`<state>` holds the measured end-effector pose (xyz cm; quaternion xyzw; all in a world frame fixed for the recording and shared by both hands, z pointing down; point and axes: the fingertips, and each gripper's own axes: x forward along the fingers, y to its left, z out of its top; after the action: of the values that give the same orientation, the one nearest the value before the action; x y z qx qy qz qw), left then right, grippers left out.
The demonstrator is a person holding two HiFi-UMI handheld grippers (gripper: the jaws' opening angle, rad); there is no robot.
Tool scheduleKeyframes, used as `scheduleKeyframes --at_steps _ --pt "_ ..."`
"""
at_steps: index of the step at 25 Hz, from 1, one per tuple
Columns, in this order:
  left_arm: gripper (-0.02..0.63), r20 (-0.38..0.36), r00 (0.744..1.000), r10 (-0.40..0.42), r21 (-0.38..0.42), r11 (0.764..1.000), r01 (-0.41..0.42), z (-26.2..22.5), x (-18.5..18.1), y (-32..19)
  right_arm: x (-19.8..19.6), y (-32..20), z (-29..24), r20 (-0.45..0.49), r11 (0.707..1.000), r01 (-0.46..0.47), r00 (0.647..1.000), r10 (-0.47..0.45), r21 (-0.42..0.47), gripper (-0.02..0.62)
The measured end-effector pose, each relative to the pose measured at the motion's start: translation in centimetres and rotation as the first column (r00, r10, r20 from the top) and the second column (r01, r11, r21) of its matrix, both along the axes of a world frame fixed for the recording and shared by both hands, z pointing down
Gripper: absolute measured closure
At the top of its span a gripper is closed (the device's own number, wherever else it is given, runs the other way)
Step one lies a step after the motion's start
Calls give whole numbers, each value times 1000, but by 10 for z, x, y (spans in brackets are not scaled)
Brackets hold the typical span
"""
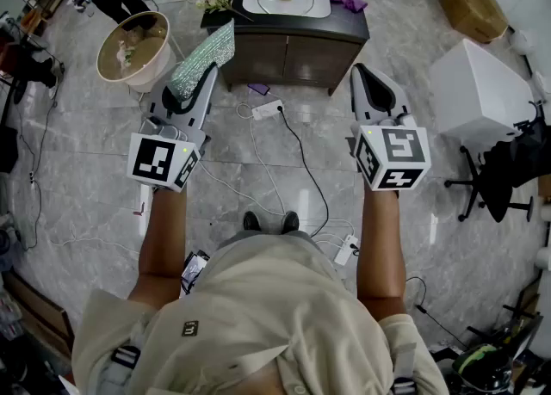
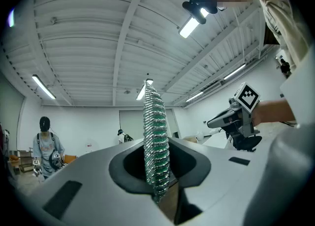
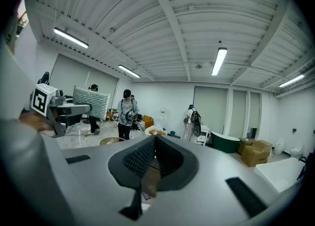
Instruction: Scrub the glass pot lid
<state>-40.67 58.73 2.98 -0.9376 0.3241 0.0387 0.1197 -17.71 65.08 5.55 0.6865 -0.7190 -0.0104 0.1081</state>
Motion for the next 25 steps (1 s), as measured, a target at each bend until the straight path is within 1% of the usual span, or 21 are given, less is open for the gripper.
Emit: scheduleKeyframes --at_steps 15,20,25 --pt "518 -11 1000 28 -7 1000 -28 9 -20 -30 -29 -25 9 2 1000 -22 1000 22 -8 572" --pt "518 -22 998 55 -16 998 -56 16 -25 -38 -42 -30 9 41 1000 -17 999 16 16 569" --pt "518 -28 997 73 -27 997 -74 20 -18 -49 -35 -37 18 51 1000 -28 998 28 -9 568"
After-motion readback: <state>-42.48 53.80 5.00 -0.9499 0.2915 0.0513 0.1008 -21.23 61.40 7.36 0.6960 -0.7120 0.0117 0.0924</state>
